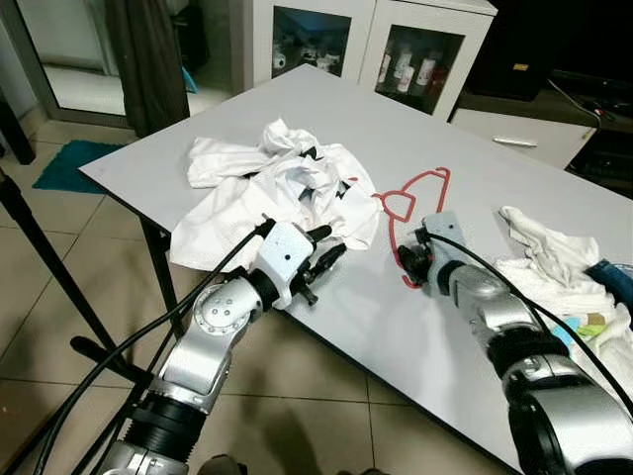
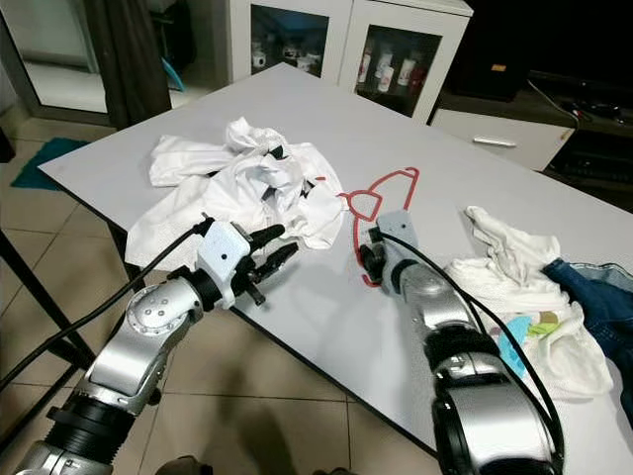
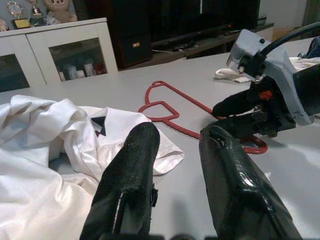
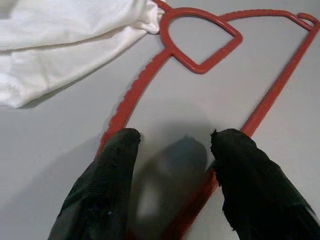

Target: Hang hanger

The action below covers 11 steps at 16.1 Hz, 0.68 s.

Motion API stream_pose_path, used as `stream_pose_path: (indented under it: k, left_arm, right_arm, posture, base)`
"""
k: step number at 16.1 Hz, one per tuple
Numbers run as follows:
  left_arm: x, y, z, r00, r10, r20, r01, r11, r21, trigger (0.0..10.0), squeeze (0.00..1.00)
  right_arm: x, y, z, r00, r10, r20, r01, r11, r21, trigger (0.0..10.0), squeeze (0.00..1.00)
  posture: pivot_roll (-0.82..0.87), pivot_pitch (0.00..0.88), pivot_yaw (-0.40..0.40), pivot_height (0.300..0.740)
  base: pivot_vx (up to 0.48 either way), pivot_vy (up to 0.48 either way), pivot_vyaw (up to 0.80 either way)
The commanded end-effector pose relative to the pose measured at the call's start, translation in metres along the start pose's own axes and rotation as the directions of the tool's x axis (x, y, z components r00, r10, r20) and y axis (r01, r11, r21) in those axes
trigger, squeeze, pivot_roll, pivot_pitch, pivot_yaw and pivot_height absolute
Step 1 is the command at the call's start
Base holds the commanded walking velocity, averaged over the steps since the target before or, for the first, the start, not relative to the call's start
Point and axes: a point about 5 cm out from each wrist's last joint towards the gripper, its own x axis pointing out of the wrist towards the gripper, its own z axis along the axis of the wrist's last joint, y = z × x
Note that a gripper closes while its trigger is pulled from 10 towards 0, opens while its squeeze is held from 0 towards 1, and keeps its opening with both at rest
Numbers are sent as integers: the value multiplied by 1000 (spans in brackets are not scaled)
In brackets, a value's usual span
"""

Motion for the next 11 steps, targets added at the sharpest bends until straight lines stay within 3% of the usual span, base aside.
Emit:
stream_pose_path:
  k: [1,3,7,11]
  left_arm:
    - [2,-4,4,1000,-16,7,16,1000,14,10000,0]
    - [3,-5,4,1000,-20,9,20,1000,12,10000,0]
    - [8,-7,5,999,-30,17,29,1000,11,10000,0]
    - [10,-7,5,999,-38,19,38,999,14,10000,0]
  right_arm:
    - [-8,-3,-33,990,20,-141,-20,1000,3,10000,0]
    - [-17,-11,-31,993,30,-118,-30,1000,2,10000,0]
    - [-34,-10,-23,994,78,-78,-79,997,-12,10000,0]
    - [-58,7,-15,975,212,-63,-214,976,-26,10000,0]
  posture:
    - [41,65,-126,723]
    - [26,60,-127,723]
    - [11,53,-122,723]
    - [7,46,-111,723]
  base:
    - [0,0,0]
    - [0,0,0]
    - [0,0,0]
    - [0,0,0]
